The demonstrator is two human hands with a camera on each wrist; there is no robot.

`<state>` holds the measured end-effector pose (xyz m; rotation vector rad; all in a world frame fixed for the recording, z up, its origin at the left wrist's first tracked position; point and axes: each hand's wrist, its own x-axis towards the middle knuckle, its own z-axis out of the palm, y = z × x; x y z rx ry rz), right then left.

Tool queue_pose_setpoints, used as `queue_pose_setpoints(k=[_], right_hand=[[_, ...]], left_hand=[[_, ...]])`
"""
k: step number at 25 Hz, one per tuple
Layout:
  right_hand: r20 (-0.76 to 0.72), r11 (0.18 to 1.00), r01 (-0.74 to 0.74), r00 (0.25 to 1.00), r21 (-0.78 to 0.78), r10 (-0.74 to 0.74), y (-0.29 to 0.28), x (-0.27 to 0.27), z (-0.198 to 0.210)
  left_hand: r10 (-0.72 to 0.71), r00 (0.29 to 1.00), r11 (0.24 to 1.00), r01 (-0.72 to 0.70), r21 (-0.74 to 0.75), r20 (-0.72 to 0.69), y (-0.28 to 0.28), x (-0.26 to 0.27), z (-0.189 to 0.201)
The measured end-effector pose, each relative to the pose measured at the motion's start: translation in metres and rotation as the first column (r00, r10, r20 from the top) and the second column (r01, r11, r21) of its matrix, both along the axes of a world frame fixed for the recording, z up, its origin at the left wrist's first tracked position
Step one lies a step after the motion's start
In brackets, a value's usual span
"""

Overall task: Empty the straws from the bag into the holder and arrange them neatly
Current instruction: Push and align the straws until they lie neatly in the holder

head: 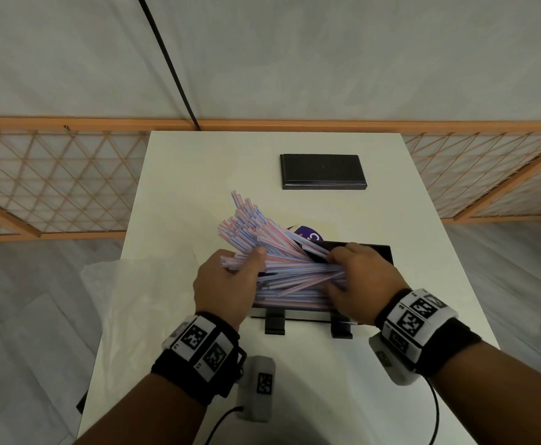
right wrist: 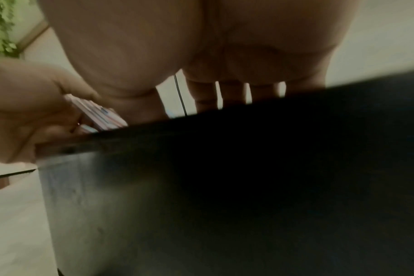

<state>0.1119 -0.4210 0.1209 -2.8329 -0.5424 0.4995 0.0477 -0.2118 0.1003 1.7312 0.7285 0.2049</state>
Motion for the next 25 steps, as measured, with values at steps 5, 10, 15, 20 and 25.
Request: queue_pose_setpoints(k=[5, 10, 15, 20, 25], right_hand=[[-0.076, 0.996, -0.039, 0.997, -0.084, 0.033, 0.008, 0.004, -0.008], [-0.052, 0.995, -0.066, 0.997, -0.074, 0.063, 0.021, 0.005, -0.007], [-0.029, 0.993, -0.097, 0.995, -0.07, 0.095, 0.026, 0.003, -0.008], [-0.011, 0.99, -0.109, 0.994, 0.089, 0.11, 0.026, 0.0, -0.002], [0.049, 0.954, -0.184, 0.983, 0.236, 0.178, 0.022, -0.005, -0.003]], left_hand=[[-0.052, 0.997, 0.999, 0.052, 0.002, -0.054, -0.001, 0.005, 0.009], [-0.007, 1.0, 0.985, 0.008, -0.174, 0.008, -0.004, 0.007, 0.021], [-0.001, 0.999, 0.943, 0.017, -0.333, 0.049, -0.003, 0.006, 0.02], [-0.009, 0.994, 0.94, 0.047, -0.338, 0.112, -0.004, 0.001, 0.025], [0.096, 0.945, 0.947, 0.009, -0.32, 0.313, 0.016, -0.002, 0.035]])
